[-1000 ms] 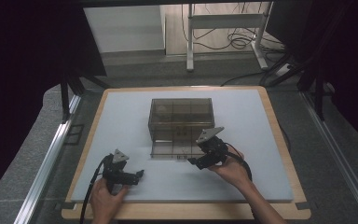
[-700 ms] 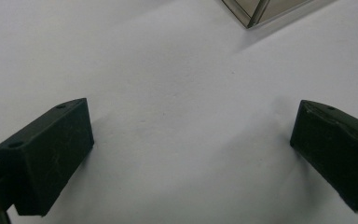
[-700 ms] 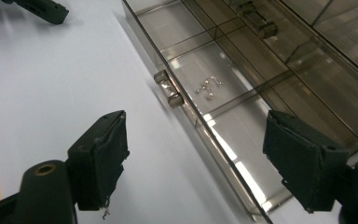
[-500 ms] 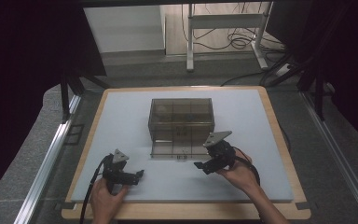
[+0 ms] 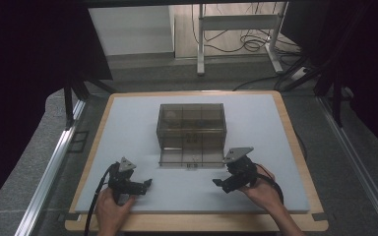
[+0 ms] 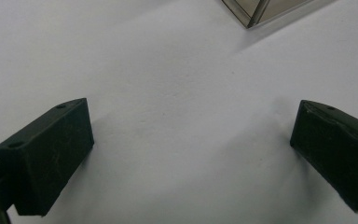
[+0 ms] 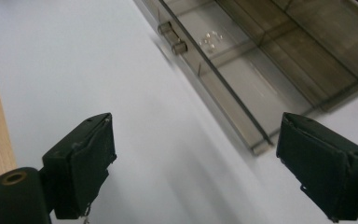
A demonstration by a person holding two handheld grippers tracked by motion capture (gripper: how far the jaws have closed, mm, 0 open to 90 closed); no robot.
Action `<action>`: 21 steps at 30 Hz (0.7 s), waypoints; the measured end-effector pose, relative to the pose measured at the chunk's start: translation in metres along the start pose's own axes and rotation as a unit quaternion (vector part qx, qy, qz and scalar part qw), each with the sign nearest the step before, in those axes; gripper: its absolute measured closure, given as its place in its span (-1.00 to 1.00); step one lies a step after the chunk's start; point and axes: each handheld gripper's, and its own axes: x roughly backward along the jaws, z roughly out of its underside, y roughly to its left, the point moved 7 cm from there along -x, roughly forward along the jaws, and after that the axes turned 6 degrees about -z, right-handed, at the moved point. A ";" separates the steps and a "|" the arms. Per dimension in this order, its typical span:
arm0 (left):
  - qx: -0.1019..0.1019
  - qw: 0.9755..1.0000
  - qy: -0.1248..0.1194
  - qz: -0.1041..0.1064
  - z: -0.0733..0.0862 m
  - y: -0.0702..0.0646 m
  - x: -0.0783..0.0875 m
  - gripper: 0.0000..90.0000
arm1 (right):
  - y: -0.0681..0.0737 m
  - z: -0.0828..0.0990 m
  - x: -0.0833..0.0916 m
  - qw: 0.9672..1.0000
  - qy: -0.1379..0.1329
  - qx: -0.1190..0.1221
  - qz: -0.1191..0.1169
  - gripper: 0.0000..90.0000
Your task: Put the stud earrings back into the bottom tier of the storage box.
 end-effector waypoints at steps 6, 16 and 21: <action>0.000 1.000 0.000 0.000 0.000 0.000 0.000 -1.00 | -0.001 0.015 0.005 1.000 -0.006 -0.011 0.005 -0.79; 0.000 1.000 0.000 0.000 0.000 0.000 0.000 -1.00 | -0.007 0.045 0.006 0.999 -0.016 -0.032 0.016 -0.82; 0.000 1.000 0.000 0.000 0.000 0.000 0.000 -1.00 | -0.008 0.058 0.005 0.999 -0.020 -0.046 0.017 -0.83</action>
